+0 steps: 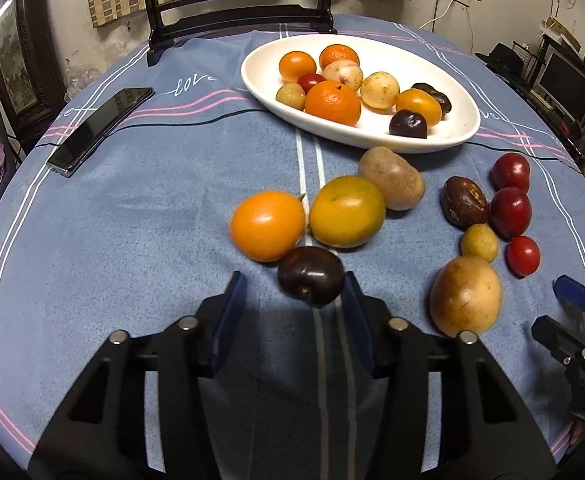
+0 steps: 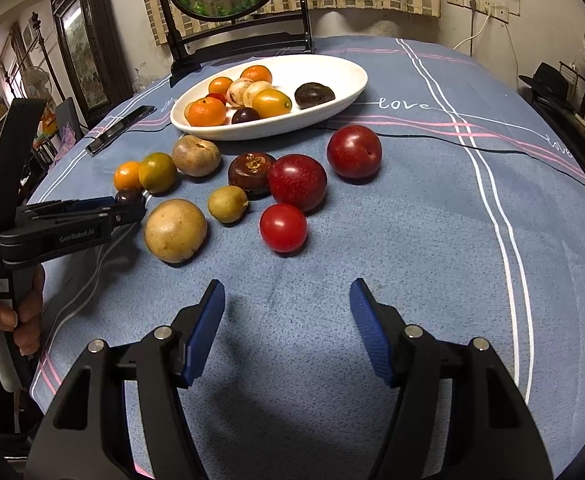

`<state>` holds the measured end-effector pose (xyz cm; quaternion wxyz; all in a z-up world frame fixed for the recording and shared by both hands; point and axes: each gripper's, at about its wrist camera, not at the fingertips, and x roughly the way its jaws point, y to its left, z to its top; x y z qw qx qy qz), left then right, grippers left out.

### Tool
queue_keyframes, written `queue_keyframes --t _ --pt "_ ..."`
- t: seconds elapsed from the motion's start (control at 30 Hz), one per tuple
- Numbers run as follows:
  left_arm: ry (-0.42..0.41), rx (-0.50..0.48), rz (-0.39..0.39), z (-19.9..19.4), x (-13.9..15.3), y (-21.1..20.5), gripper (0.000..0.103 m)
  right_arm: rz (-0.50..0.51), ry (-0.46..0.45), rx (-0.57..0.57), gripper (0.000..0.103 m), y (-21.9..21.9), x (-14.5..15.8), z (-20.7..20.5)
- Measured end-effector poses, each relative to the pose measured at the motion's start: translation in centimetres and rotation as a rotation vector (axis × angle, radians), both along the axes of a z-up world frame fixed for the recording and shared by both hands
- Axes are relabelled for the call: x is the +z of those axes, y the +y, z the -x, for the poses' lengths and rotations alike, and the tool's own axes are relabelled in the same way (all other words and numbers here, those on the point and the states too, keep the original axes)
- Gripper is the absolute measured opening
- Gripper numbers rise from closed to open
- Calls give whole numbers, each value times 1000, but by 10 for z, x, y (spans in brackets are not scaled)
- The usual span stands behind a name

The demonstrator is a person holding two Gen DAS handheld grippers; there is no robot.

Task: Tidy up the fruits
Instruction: 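Grasp a dark plum with the left tool while the right tool grasps a red tomato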

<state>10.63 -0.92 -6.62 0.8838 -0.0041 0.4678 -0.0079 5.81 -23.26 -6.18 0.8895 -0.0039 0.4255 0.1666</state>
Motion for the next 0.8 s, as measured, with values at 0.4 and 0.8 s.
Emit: queue_keyframes --t 0.4,0.8 --pt "-32 -30 69 15 10 11 32 76 32 -23 65 14 1 -24" --pt "-22 -31 91 18 6 22 32 131 42 -29 40 33 -3 -47"
